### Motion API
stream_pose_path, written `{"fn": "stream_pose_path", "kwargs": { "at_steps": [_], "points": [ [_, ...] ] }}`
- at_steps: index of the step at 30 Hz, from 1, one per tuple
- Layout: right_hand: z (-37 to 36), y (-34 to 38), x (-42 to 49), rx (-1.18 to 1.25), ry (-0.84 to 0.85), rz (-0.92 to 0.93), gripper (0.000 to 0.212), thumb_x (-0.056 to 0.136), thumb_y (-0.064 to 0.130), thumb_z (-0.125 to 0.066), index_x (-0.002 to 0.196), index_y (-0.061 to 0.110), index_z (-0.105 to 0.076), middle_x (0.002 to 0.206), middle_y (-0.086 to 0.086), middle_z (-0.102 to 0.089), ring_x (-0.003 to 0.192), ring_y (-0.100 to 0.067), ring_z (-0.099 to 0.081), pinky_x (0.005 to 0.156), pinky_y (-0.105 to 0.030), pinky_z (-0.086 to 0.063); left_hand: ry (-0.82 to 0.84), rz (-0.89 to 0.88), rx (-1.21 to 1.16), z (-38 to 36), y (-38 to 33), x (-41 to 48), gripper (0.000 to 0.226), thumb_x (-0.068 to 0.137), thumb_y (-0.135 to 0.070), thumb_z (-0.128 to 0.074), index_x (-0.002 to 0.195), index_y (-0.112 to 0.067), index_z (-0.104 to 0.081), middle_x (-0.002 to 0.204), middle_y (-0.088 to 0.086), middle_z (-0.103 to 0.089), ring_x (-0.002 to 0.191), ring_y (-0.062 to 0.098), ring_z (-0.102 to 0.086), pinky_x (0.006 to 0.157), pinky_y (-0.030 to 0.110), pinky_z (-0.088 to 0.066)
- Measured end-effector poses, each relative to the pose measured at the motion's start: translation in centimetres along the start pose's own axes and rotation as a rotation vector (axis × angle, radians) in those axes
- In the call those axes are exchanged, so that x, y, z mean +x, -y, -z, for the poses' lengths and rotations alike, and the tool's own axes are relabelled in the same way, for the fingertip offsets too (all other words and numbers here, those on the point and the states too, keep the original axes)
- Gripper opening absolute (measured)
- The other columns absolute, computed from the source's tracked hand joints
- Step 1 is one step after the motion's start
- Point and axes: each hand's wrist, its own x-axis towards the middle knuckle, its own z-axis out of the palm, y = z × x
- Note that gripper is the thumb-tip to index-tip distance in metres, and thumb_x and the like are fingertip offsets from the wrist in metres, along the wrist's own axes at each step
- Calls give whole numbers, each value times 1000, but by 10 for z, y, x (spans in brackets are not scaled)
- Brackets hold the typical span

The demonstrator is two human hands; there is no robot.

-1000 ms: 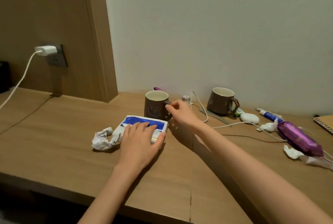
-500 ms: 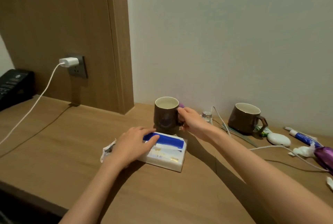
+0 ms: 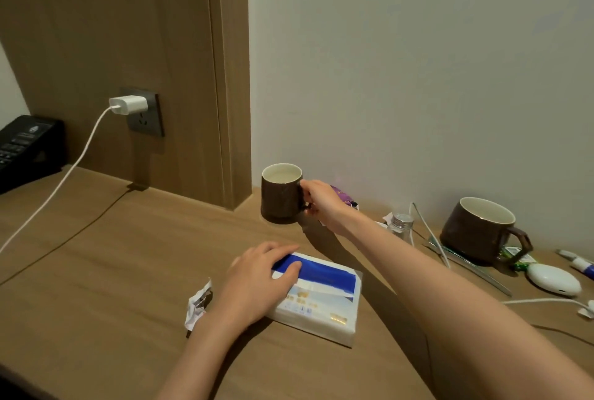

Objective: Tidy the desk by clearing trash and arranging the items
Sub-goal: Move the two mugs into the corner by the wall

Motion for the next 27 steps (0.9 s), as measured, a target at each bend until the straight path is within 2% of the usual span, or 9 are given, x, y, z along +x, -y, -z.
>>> {"fn": "stream_pose_path", "kwargs": {
  "at_steps": [5,12,19,23,27],
  "points": [
    [-12,-4,25,-22,5,-10,19,100,23,-39,87,16,-52,76,-1,-46,74,-12,-44,68,-25,-40,2,5,6,-1,1,1,44,91,-53,-42,135,-45,-38,135,-18,-43,121,2,-39,101,32,-42],
    [-17,-4,41,36,12,-44,25,98,20,-39,75,18,-47,68,-1,-41,69,-14,-42,68,-29,-40,9,-7,-5,-1,2,2,45,91,-53,-42,135,-46,-36,135,-19,-42,121,1,-38,101,32,-42],
    [-15,-2,52,84,6,-73,32,98,14,-36,66,16,-39,64,-1,-29,60,-14,-28,54,-25,-29,-2,-13,-2,-1,2,2,44,92,-52,-41,135,-45,-37,134,-19,-43,120,0,-37,102,31,-39],
    [-19,1,54,86,-2,-72,31,101,17,-37,70,15,-43,66,-1,-33,59,-13,-30,56,-22,-36,-2,-10,-2,-1,1,1,44,92,-52,-41,135,-44,-38,134,-18,-43,121,0,-37,104,33,-38],
    [-24,-1,59,54,-8,-56,32,102,22,-39,72,14,-45,70,-2,-40,63,-11,-40,60,-19,-45,-5,-12,2,0,0,1,43,92,-51,-41,135,-44,-39,134,-18,-44,121,1,-38,105,33,-36]
  ]
}}
